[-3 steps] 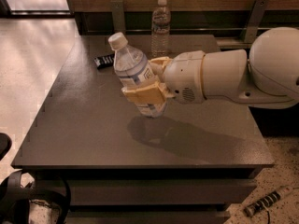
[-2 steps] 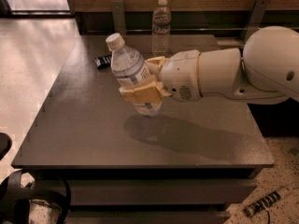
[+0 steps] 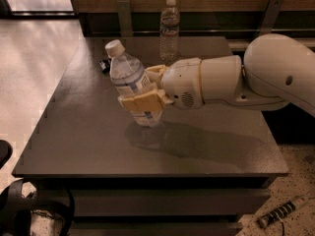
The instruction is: Place blue plastic bottle upright
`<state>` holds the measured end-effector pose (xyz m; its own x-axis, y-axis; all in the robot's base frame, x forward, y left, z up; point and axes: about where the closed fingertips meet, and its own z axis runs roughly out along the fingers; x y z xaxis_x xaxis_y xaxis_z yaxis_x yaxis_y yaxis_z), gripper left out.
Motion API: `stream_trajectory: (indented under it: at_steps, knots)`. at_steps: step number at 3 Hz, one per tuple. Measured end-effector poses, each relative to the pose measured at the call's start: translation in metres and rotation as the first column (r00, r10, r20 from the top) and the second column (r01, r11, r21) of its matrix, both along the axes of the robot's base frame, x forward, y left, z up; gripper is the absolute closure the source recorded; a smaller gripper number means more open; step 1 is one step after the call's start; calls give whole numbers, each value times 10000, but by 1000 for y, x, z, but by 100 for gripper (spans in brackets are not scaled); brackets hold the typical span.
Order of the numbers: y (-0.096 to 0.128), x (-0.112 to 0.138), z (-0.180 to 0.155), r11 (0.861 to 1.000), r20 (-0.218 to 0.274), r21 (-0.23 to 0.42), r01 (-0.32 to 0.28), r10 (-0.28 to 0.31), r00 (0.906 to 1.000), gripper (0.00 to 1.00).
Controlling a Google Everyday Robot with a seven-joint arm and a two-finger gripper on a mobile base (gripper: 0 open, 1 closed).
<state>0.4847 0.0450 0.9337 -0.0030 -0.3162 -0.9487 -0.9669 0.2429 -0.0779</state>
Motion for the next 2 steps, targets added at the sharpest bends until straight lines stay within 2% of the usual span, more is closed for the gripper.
stream_trajectory:
  at_steps: [2]
  knots:
    - [5, -6, -3, 9938, 202, 1081, -245, 225, 9995, 100]
